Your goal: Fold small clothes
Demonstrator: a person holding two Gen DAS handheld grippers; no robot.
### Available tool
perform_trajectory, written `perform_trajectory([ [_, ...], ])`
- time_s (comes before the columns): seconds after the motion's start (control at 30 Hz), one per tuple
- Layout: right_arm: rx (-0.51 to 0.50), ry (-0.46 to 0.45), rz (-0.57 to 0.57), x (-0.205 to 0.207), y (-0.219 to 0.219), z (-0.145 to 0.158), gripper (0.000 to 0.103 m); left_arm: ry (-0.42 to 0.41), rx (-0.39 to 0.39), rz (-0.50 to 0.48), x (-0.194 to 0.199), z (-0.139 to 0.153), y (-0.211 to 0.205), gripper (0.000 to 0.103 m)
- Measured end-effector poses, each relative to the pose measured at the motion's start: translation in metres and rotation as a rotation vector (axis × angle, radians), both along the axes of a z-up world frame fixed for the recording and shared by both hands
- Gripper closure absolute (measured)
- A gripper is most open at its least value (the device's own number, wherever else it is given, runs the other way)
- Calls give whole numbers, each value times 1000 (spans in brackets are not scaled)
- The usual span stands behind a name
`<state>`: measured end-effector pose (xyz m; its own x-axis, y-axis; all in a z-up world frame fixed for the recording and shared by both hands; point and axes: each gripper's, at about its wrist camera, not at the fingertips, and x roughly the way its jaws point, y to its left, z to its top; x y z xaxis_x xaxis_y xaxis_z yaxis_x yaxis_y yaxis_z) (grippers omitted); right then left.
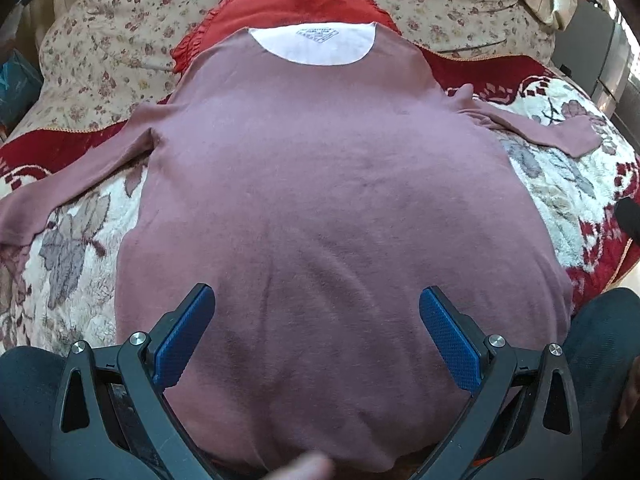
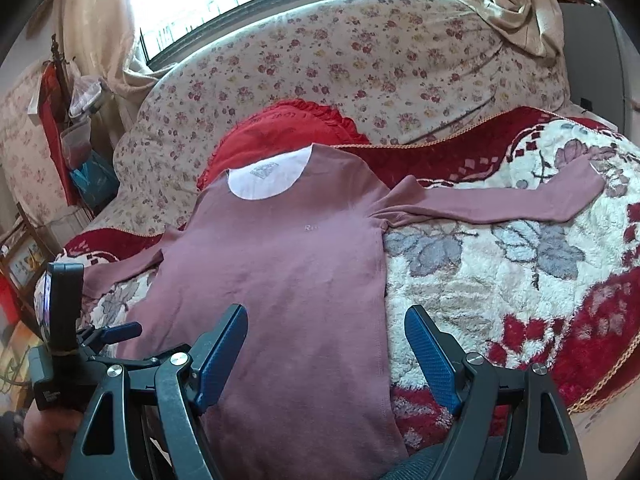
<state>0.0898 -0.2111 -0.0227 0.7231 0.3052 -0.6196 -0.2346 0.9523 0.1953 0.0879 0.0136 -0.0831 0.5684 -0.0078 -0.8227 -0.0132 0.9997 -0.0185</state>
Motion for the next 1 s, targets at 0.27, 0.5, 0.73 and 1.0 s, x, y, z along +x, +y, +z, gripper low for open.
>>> perform_trajectory([
  [0.27, 13, -2, 8, -1, -3, 1, 24, 7, -11, -31, -3, -3, -6, 1],
  [0.5, 30, -3, 2, -1, -5, 0, 24, 1, -25, -24, -4, -3, -5, 1],
  [0.73, 28, 4, 3, -1, -4, -1, 24, 13, -28, -37, -4, -7, -9, 1],
  [1.0, 11, 18, 3, 2, -2, -3, 24, 27, -2, -19, -1, -14, -9, 1],
])
